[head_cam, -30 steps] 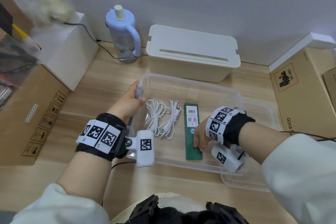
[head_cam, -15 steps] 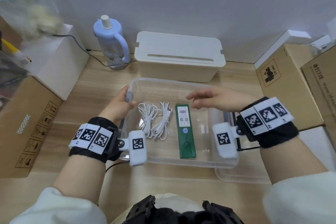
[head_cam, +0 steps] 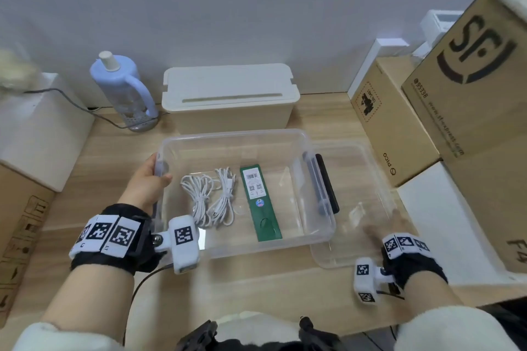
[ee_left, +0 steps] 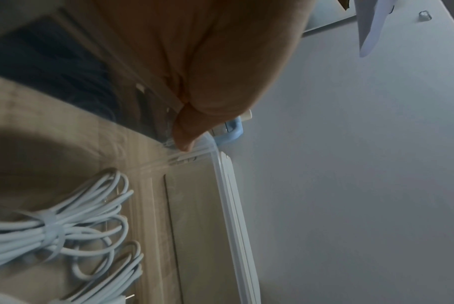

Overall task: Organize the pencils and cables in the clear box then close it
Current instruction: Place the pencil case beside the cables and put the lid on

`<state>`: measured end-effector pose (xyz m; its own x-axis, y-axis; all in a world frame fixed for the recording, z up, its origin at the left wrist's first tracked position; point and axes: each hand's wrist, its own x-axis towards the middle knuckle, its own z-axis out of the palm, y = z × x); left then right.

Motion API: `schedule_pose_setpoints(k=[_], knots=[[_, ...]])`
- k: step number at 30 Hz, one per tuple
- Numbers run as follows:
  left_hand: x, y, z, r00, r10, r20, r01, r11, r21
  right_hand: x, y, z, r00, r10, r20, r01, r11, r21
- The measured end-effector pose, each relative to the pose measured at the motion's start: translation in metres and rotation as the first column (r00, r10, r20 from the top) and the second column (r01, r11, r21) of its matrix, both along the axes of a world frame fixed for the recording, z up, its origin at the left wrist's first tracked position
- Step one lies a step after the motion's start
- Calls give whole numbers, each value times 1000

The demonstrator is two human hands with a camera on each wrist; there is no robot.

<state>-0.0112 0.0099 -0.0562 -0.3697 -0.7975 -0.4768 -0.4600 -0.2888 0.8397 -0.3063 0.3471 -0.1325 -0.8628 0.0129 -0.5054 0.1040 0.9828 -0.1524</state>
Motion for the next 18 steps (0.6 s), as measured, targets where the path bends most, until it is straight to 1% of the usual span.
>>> schedule_pose_setpoints(k=[2, 3, 5, 6, 7, 9, 10, 12, 14, 15, 16, 17, 18], knots=[[1, 0, 1, 1000, -2, 25, 2, 1000, -20, 2, 4, 6, 997, -27, -69, 28, 999, 15], [1, -1, 1, 999, 2, 42, -1, 1000, -27, 6, 7, 18, 996, -55, -67, 55, 998, -4], [4, -2, 1, 998, 7, 56, -5, 999, -36, 3, 17, 31, 996, -83, -16, 81, 989, -122], [5, -3, 1, 999, 9, 50, -8, 999, -35, 1, 19, 44, 998, -69, 2, 68, 980, -186], [6, -4, -1, 999, 4, 43, -3, 1000, -27, 0, 18, 59, 998, -55, -22, 48, 971, -234], [8, -4, -1, 999, -26, 27, 26, 999, -19, 0, 9, 96, 983, -19, -183, -48, 933, -357], [9, -4, -2, 999, -34, 21, 34, 999, -18, 2, 2, 114, 957, 18, -290, -132, 915, -381], [10, -5, -3, 999, -36, 12, 36, 999, -23, 13, -17, 149, 859, 84, -506, -307, 874, -377], [12, -5, -2, 999, -43, -9, 43, 999, -26, 35, -38, 174, 726, 103, -680, -468, 798, -379], [12, -5, -1, 999, -44, -23, 43, 999, -18, 47, -48, 180, 623, 129, -771, -576, 742, -342], [13, -6, -1, 999, -23, -49, 23, 1000, -7, 59, -58, 182, 505, 160, -848, -674, 687, -272], [13, -3, 2, 996, 17, -87, -15, 1000, 24, 69, -66, 178, 389, 195, -900, -747, 638, -185], [15, -2, 4, 987, 65, -146, -56, 996, 63, 78, -72, 170, 289, 229, -930, -800, 591, -104]])
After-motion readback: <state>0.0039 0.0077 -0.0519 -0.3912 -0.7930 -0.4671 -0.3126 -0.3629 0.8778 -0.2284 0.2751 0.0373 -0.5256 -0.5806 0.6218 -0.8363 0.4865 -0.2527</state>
